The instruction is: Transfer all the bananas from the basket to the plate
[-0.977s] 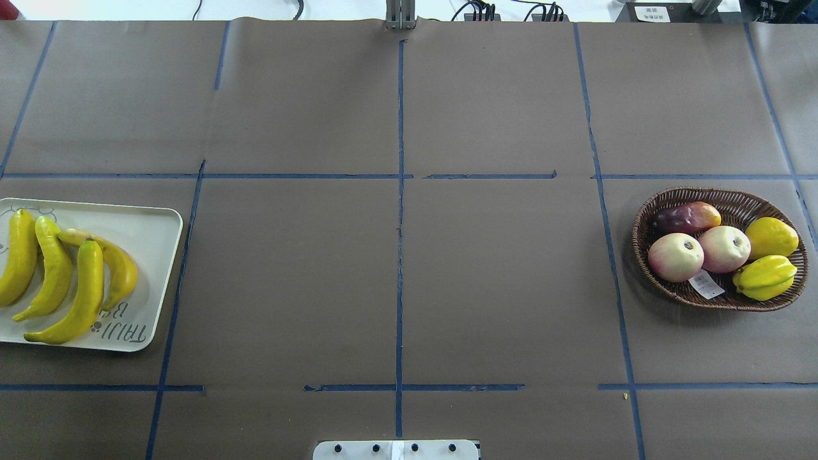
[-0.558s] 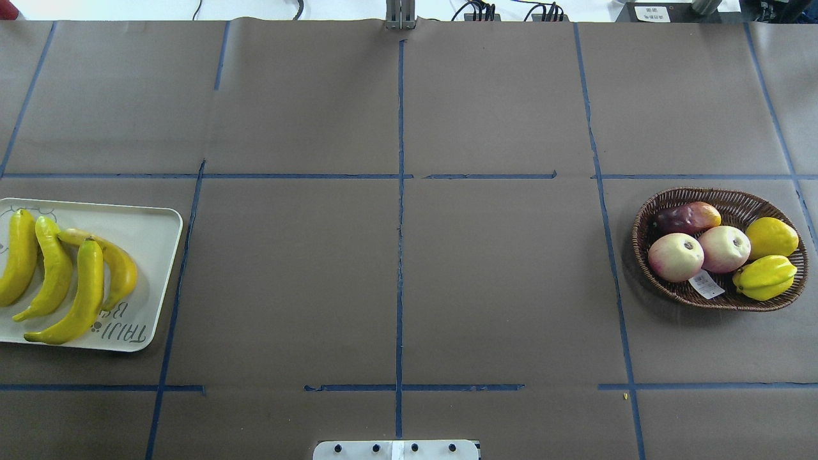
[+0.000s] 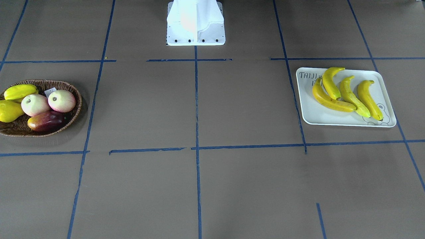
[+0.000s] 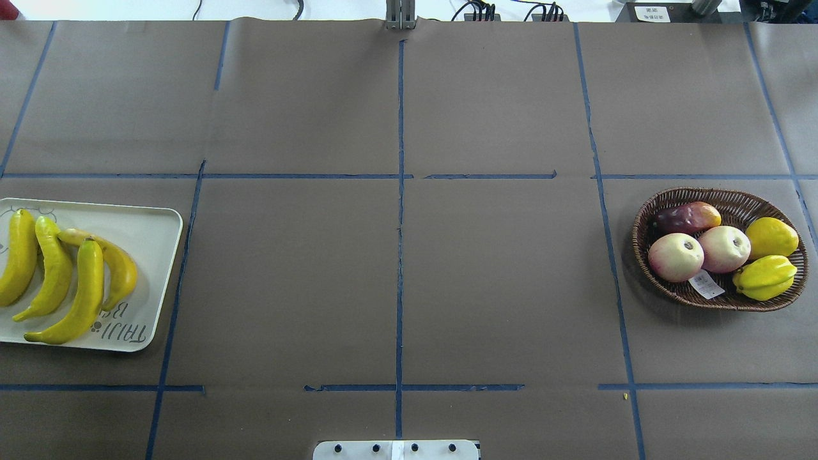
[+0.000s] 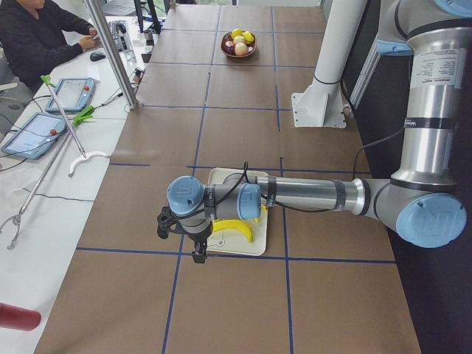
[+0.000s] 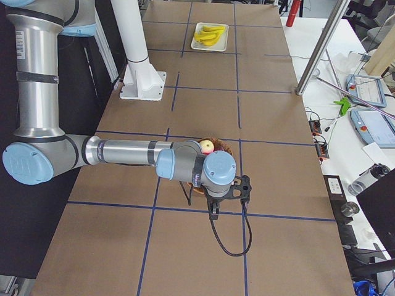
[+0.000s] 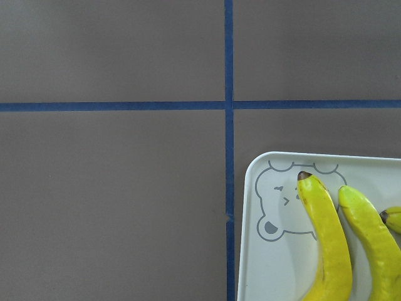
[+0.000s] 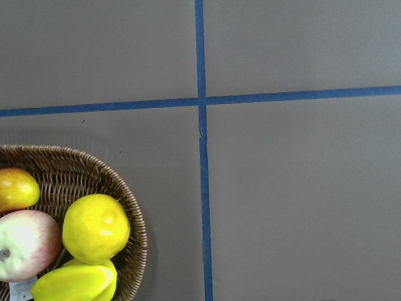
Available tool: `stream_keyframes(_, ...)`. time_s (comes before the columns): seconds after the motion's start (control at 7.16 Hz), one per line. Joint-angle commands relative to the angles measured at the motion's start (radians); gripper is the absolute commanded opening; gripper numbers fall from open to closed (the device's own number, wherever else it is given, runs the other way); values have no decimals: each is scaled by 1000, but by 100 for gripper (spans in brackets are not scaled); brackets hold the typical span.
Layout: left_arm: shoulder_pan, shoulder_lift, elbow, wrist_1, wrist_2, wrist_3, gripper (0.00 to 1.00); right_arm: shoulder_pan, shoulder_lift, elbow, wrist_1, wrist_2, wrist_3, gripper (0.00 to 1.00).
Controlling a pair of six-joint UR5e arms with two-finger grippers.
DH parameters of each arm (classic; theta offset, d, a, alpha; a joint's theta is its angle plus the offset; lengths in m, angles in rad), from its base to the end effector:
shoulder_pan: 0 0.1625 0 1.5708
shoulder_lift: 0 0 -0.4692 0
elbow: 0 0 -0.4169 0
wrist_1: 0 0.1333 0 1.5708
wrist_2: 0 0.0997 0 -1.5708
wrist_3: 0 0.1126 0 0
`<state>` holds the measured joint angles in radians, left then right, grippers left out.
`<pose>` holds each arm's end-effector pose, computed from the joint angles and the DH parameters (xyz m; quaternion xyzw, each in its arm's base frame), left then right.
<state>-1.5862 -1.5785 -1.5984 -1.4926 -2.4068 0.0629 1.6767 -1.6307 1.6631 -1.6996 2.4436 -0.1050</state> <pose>-0.0577 -0.5158 0.6967 -0.0037 0.4063 0.0130 0.9136 0.0976 -0.4732 0.6990 0.0010 -0.4244 0.0208 0.9052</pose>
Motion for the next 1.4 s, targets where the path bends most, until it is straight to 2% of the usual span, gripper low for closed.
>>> stream_keyframes(0.0,0,-1,0,0,0,-2,100,2,0,1,0,0,-4,100)
stream_keyframes(1.26,-35,5,18,2,0,-15,100,12,2,1,0,0,-13,100)
